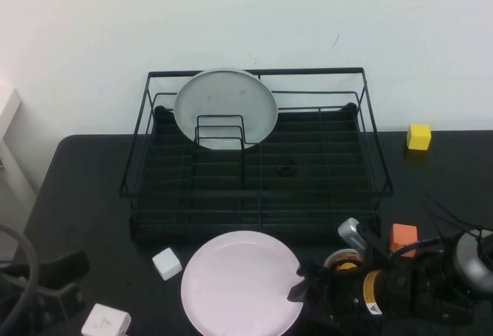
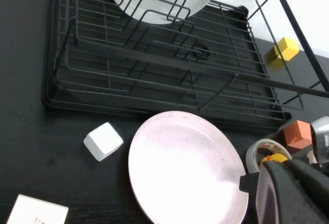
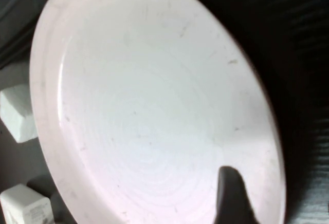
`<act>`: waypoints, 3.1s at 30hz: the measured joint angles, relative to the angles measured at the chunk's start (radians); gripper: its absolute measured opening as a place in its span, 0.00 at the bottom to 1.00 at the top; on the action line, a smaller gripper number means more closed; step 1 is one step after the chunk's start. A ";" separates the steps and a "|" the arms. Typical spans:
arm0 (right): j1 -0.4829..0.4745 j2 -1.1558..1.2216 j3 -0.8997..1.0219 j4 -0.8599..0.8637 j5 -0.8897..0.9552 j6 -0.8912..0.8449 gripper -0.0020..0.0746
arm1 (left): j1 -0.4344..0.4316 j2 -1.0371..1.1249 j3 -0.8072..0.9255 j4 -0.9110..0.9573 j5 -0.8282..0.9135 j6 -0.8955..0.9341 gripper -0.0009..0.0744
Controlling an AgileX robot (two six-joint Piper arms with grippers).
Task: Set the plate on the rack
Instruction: Pick up the plate from the table, then hand over the plate
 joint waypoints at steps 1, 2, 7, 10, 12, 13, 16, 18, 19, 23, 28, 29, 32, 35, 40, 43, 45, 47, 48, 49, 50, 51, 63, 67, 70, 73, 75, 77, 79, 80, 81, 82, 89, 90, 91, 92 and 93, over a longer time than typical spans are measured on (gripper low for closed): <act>0.000 0.002 0.000 0.002 -0.004 -0.005 0.53 | 0.000 0.000 0.000 -0.002 0.000 0.000 0.01; 0.000 0.006 0.000 0.004 -0.017 -0.004 0.53 | 0.000 0.000 0.000 -0.006 0.000 0.000 0.01; 0.000 0.029 -0.002 0.032 -0.071 -0.008 0.47 | 0.000 0.000 0.000 -0.014 0.000 0.000 0.01; 0.000 0.037 -0.002 0.038 -0.082 -0.019 0.41 | 0.000 0.000 0.000 -0.021 0.000 0.000 0.01; 0.000 0.042 -0.002 0.040 -0.085 -0.041 0.36 | 0.000 0.000 0.000 -0.023 0.000 0.000 0.01; 0.000 0.044 -0.002 0.040 -0.085 -0.051 0.33 | 0.000 0.000 0.000 -0.024 0.000 0.000 0.01; 0.002 0.045 -0.002 0.042 -0.085 -0.067 0.23 | 0.000 0.000 0.000 -0.024 0.000 0.002 0.01; 0.001 0.047 -0.002 0.044 -0.087 -0.085 0.16 | 0.000 0.000 0.000 -0.024 0.002 0.011 0.01; 0.001 0.047 -0.002 0.044 -0.090 -0.092 0.13 | 0.000 0.000 0.000 -0.024 0.002 0.017 0.01; 0.001 0.047 -0.002 0.045 -0.094 -0.114 0.08 | 0.000 0.000 0.000 -0.024 0.002 0.022 0.01; 0.002 0.035 -0.002 0.025 -0.099 -0.145 0.07 | 0.000 0.000 0.000 -0.024 0.002 0.025 0.01; 0.004 0.025 -0.002 0.015 -0.100 -0.149 0.07 | 0.000 0.000 0.000 -0.024 0.002 0.025 0.01; 0.021 -0.021 0.016 -0.011 -0.100 -0.161 0.07 | 0.000 0.000 0.000 -0.024 0.002 0.025 0.01; 0.049 -0.083 0.056 -0.022 -0.100 -0.186 0.07 | 0.000 0.000 0.000 -0.024 0.010 0.025 0.01; 0.083 -0.201 0.137 -0.027 -0.100 -0.252 0.07 | 0.000 0.000 0.000 -0.024 0.043 0.037 0.17; 0.087 -0.287 0.181 -0.032 -0.098 -0.291 0.06 | 0.000 0.000 0.000 -0.022 0.091 0.041 0.39; 0.090 -0.339 0.200 -0.032 -0.098 -0.312 0.06 | 0.000 0.006 0.000 -0.013 0.140 0.024 0.55; 0.090 -0.378 0.208 -0.032 -0.094 -0.320 0.06 | 0.000 0.025 0.000 0.013 0.186 -0.002 0.64; 0.090 -0.396 0.208 -0.032 -0.094 -0.324 0.06 | 0.000 0.040 0.005 0.026 0.206 -0.026 0.66; 0.090 -0.408 0.210 -0.032 -0.094 -0.326 0.06 | 0.000 0.057 0.007 0.032 0.220 -0.048 0.67; 0.092 -0.420 0.210 -0.032 -0.094 -0.328 0.06 | 0.000 0.075 0.007 0.040 0.228 -0.066 0.68; 0.091 -0.430 0.210 -0.032 -0.096 -0.330 0.06 | 0.000 0.091 0.007 0.039 0.230 -0.079 0.69; 0.091 -0.442 0.210 -0.070 -0.288 -0.337 0.06 | 0.000 0.140 0.007 0.070 0.225 -0.106 0.52; 0.091 -0.442 0.210 -0.096 -0.297 -0.349 0.06 | 0.000 0.140 0.007 0.072 0.216 -0.082 0.27; 0.091 -0.442 0.212 -0.111 -0.297 -0.363 0.07 | 0.000 0.140 0.007 0.070 0.210 -0.051 0.11; 0.091 -0.442 0.212 -0.122 -0.297 -0.380 0.07 | 0.000 0.140 0.007 0.058 0.205 -0.017 0.10; 0.091 -0.442 0.212 -0.127 -0.299 -0.388 0.07 | 0.000 0.140 0.007 0.054 0.204 0.006 0.10; 0.091 -0.442 0.214 -0.129 -0.309 -0.398 0.07 | 0.000 0.140 0.007 0.048 0.199 0.033 0.10; 0.091 -0.442 0.217 -0.129 -0.326 -0.406 0.11 | 0.000 0.140 0.007 0.038 0.190 0.095 0.10; 0.091 -0.442 0.217 -0.123 -0.335 -0.409 0.14 | 0.000 0.140 0.007 0.029 0.183 0.132 0.10; 0.091 -0.442 0.217 -0.112 -0.347 -0.411 0.19 | 0.000 0.140 0.007 0.014 0.178 0.168 0.10; 0.091 -0.442 0.217 -0.098 -0.361 -0.413 0.26 | 0.000 0.140 0.005 -0.007 0.173 0.206 0.10; 0.024 -0.444 0.217 -0.073 -0.509 -0.403 0.68 | 0.000 0.140 0.000 -0.155 0.152 0.498 0.10; -0.003 -0.449 0.217 -0.089 -0.525 -0.393 0.70 | 0.000 0.140 0.000 -0.160 0.155 0.539 0.10; -0.036 -0.459 0.217 -0.115 -0.536 -0.383 0.71 | 0.000 0.142 0.000 -0.160 0.157 0.574 0.10; -0.065 -0.470 0.217 -0.145 -0.541 -0.368 0.72 | 0.000 0.142 -0.005 -0.160 0.157 0.596 0.10; -0.105 -0.483 0.217 -0.192 -0.543 -0.350 0.72 | 0.000 0.142 -0.013 -0.158 0.155 0.618 0.10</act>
